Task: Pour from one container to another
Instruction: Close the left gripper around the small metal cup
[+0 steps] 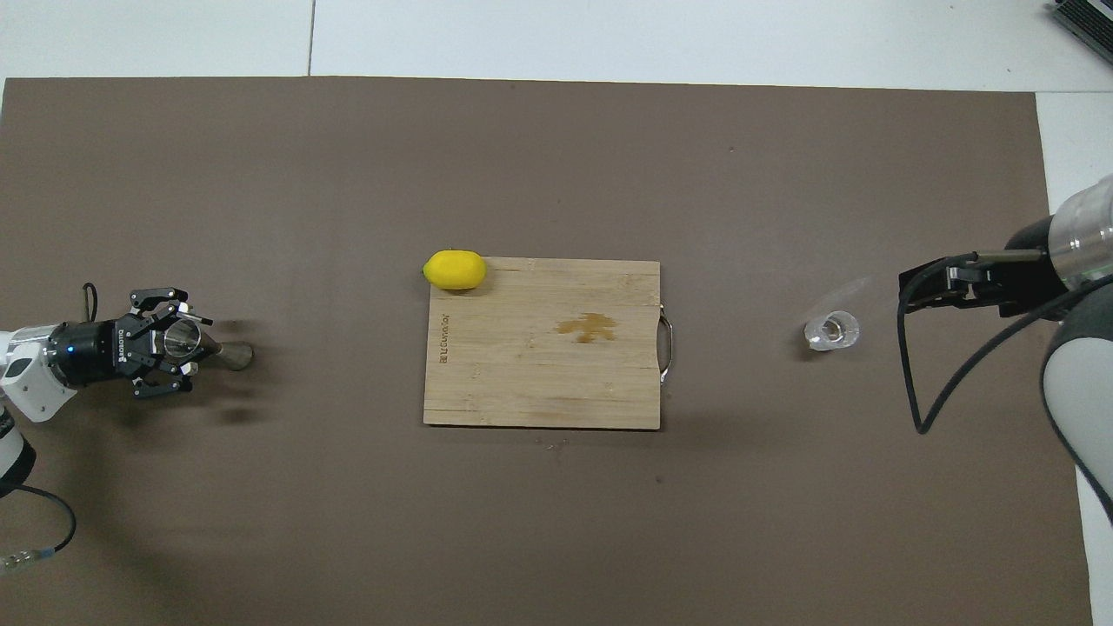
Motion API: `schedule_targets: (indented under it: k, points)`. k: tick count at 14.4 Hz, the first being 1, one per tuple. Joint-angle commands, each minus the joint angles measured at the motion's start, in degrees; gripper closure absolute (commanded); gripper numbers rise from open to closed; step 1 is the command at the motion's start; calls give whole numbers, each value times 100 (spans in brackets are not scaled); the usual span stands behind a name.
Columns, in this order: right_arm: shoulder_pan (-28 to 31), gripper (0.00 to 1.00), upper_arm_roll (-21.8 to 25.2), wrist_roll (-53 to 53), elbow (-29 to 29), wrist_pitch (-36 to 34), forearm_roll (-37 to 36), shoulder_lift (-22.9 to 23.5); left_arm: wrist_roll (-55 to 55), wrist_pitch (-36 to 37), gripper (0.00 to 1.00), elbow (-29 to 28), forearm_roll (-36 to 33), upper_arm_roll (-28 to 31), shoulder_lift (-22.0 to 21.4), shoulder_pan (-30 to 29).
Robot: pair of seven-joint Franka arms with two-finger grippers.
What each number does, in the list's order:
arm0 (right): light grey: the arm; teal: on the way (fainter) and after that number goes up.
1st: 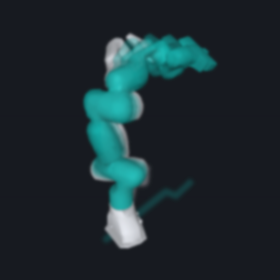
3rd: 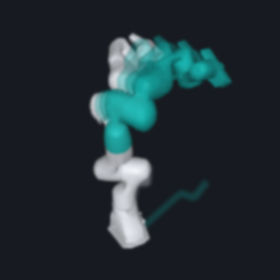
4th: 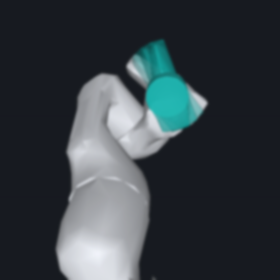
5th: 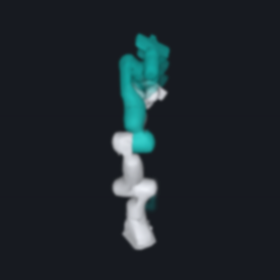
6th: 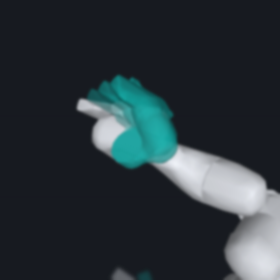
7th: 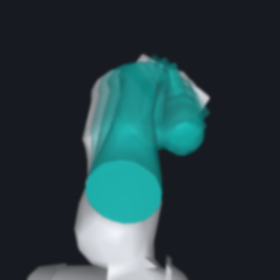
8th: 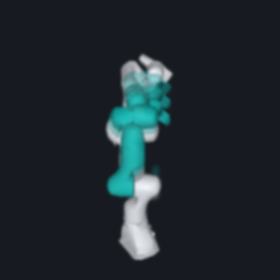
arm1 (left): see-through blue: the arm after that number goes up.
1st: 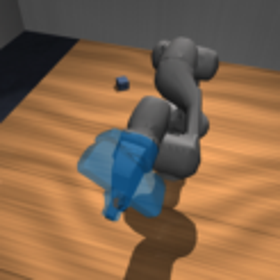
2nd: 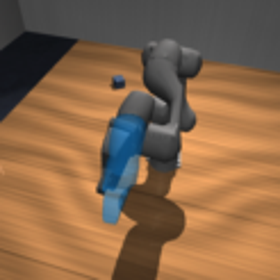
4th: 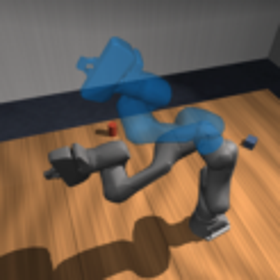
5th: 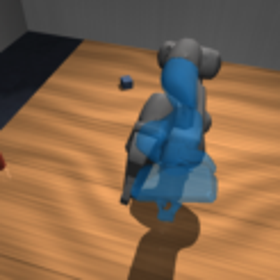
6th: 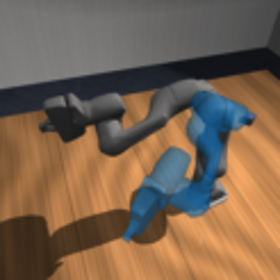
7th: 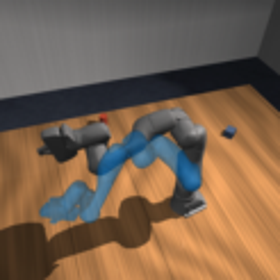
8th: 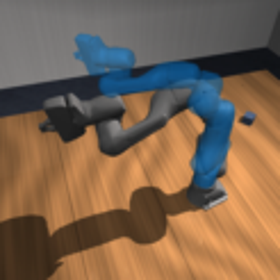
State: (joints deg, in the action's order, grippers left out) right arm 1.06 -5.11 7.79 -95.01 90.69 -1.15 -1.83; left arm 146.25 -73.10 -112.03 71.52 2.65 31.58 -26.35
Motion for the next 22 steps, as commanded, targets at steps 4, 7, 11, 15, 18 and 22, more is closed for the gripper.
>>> schedule_targets:
  k: [4,7,11,15,18,22]
  points:
    - [61,0,-16,47,-150,10,115,-142,-87,-117,61,-20,37,86,-187,192]
    - [61,0,-16,47,-150,10,115,-151,-79,-170,74,-20,37,77,-196,201]
    - [61,0,-16,47,-150,10,115,-151,-52,-178,100,-11,46,77,-231,280]
    - [61,0,-16,47,-150,10,115,-151,-35,-249,100,-20,55,69,-240,324]
    - [61,0,-16,47,-150,10,106,-151,-8,-266,100,-11,55,60,-249,350]
    - [61,0,-16,47,-150,10,115,-142,-17,-354,100,-29,63,60,-363,438]
